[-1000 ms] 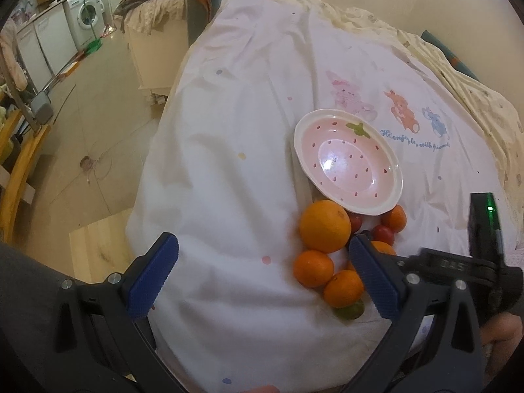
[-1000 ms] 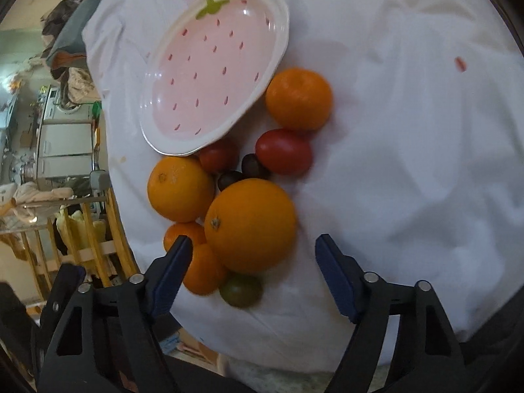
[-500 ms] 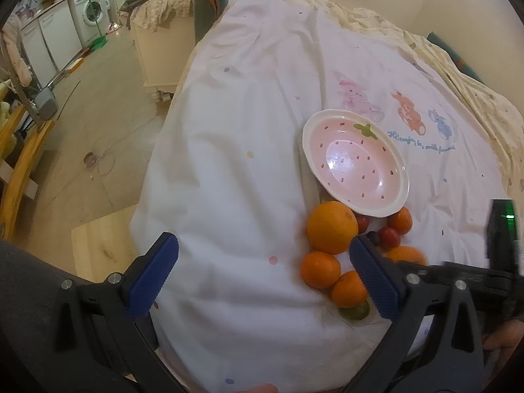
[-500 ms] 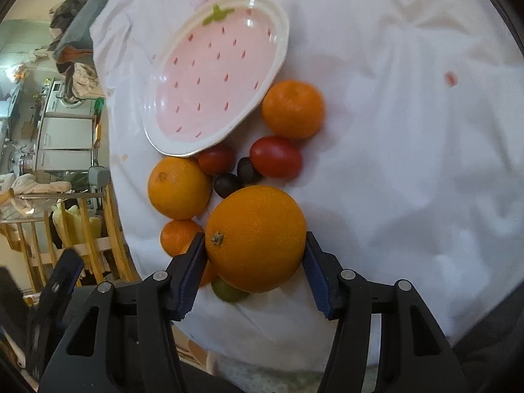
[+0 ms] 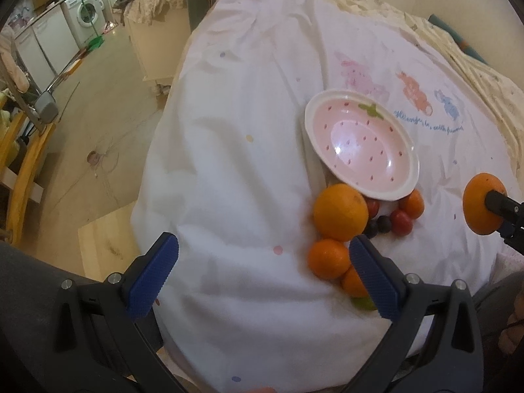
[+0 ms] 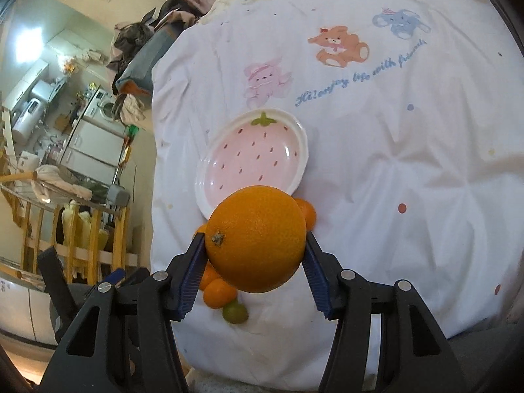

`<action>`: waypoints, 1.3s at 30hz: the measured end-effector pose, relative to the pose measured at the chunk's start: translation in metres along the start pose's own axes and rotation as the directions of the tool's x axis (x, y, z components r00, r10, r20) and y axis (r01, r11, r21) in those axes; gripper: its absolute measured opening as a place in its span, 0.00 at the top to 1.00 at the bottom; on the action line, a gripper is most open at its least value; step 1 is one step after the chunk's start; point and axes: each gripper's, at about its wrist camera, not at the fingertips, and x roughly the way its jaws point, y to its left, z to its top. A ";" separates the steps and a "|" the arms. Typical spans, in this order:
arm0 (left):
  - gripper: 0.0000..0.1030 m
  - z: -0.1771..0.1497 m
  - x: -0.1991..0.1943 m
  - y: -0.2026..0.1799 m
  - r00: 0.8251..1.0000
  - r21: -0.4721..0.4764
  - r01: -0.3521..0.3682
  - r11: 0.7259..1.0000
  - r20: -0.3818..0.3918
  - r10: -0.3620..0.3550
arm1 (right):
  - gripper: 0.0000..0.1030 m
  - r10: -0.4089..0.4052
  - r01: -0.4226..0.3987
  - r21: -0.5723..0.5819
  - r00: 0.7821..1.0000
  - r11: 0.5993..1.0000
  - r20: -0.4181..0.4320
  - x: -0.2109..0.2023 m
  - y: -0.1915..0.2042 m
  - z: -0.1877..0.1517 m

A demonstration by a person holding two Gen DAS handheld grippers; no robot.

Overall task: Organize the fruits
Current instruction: 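Lift the large orange toward the pink plate with the right tool while the left tool grasps a tangerine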

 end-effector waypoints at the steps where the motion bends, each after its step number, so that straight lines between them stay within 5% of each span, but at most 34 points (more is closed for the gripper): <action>1: 0.00 0.000 0.002 0.000 1.000 -0.001 0.001 1.000 -0.009 -0.001 | 0.43 0.005 -0.005 0.014 1.000 1.000 -0.004 0.000 -0.005 -0.001; 12: 0.12 0.003 0.030 -0.032 0.981 -0.010 0.012 1.000 -0.194 -0.014 | 0.43 0.041 -0.043 0.077 0.999 0.996 0.015 0.003 -0.012 0.000; 22: 0.39 0.004 0.067 -0.048 0.920 -0.185 0.007 0.983 -0.385 -0.079 | 0.43 0.070 -0.072 0.104 0.997 0.992 0.027 -0.001 -0.018 0.001; 33: 0.56 -0.001 0.085 -0.040 0.901 -0.303 0.000 0.953 -0.413 -0.131 | 0.43 0.078 -0.080 0.112 0.997 0.990 0.030 -0.002 -0.020 0.003; 39: 0.65 0.000 0.084 -0.043 0.902 -0.282 0.013 0.959 -0.411 -0.134 | 0.43 0.060 -0.062 0.109 0.998 0.992 0.026 -0.001 -0.020 0.001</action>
